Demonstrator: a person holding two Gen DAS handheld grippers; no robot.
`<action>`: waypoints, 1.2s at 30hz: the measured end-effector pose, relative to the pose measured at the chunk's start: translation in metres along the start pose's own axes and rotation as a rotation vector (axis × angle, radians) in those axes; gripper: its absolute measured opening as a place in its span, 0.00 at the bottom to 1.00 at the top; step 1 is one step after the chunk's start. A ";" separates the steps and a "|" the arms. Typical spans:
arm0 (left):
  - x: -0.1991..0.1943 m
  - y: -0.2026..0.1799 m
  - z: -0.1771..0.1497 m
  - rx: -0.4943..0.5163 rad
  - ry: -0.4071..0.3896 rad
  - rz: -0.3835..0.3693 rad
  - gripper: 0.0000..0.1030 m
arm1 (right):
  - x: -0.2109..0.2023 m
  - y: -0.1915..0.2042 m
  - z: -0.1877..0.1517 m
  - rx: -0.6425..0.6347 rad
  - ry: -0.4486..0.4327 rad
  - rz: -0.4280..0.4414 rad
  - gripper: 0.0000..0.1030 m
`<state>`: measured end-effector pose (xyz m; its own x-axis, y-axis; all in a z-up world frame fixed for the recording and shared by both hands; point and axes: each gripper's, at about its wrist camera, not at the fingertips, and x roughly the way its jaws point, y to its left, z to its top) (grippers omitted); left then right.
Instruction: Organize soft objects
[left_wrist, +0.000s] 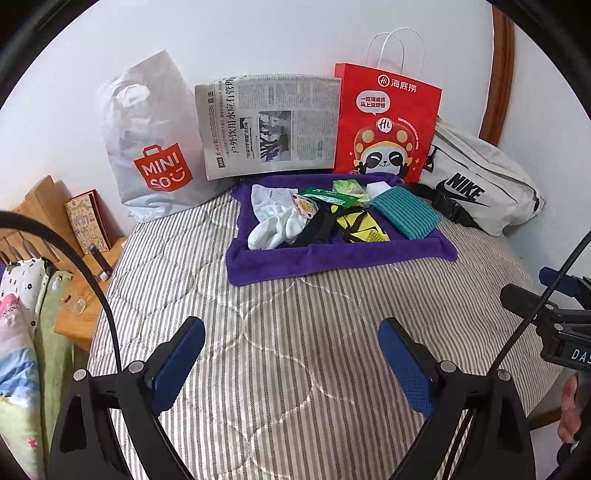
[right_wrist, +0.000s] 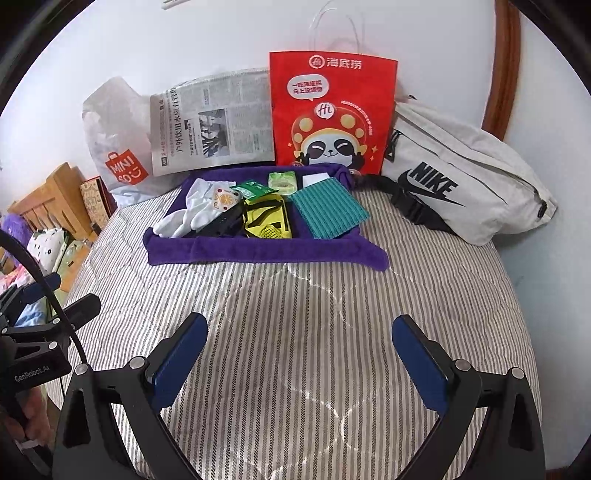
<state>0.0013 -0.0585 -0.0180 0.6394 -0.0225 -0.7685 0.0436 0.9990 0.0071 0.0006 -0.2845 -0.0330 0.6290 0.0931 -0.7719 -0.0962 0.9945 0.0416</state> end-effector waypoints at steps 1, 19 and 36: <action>0.000 0.000 0.000 -0.001 0.001 -0.002 0.92 | 0.000 -0.001 -0.001 0.004 0.001 0.002 0.96; -0.010 -0.003 -0.004 0.002 -0.011 0.007 0.92 | -0.006 -0.005 -0.004 0.017 -0.005 -0.002 0.96; -0.011 -0.002 -0.004 -0.001 -0.013 0.006 0.92 | -0.009 -0.005 -0.004 0.018 -0.012 -0.005 0.96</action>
<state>-0.0088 -0.0600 -0.0121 0.6500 -0.0166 -0.7598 0.0390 0.9992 0.0116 -0.0073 -0.2907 -0.0286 0.6383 0.0882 -0.7647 -0.0792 0.9957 0.0488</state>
